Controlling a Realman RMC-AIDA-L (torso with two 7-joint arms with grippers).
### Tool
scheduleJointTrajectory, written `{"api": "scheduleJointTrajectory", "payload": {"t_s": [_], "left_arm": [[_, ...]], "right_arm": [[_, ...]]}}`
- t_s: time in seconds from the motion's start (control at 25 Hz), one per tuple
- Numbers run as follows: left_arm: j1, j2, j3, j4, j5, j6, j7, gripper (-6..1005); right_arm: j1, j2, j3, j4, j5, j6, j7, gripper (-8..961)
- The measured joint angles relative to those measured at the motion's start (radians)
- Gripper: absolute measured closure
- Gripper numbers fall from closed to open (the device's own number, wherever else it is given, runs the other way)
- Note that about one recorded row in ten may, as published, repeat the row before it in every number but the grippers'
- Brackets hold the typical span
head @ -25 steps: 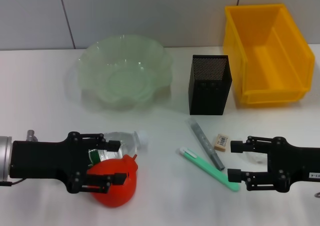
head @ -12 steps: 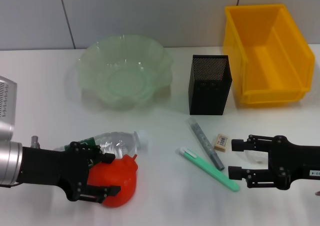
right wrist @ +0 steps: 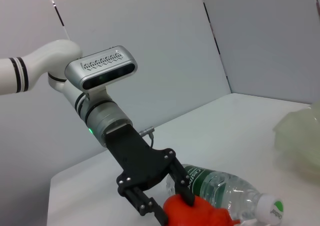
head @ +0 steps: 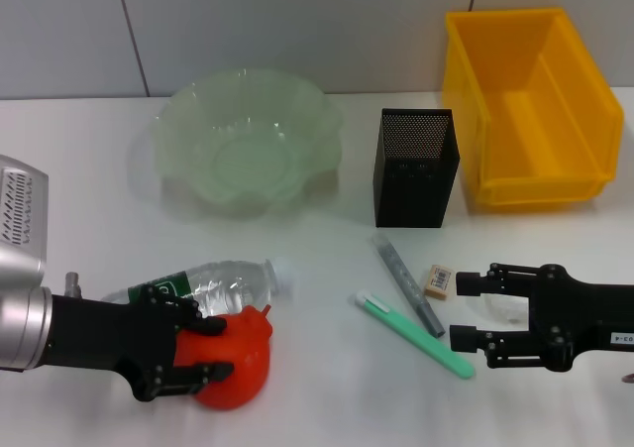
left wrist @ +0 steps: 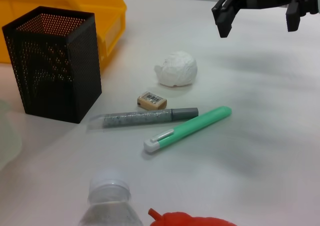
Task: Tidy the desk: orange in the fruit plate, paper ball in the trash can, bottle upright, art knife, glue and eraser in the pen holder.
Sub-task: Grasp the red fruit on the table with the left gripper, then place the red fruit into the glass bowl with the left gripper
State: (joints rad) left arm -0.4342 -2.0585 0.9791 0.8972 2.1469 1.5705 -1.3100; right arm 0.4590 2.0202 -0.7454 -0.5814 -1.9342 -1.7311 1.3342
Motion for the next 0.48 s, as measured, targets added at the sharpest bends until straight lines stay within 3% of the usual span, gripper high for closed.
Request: {"api": "scheduleJointTrajectory", "payload": {"t_s": [0.48], "left_arm": [[0.009,-0.006,-0.002,0.023,-0.031,0.027,0.010,834]], "right_arm": [[0.003,-0.003,0.000,0.000,0.002,-0.002,0.000,177]]}}
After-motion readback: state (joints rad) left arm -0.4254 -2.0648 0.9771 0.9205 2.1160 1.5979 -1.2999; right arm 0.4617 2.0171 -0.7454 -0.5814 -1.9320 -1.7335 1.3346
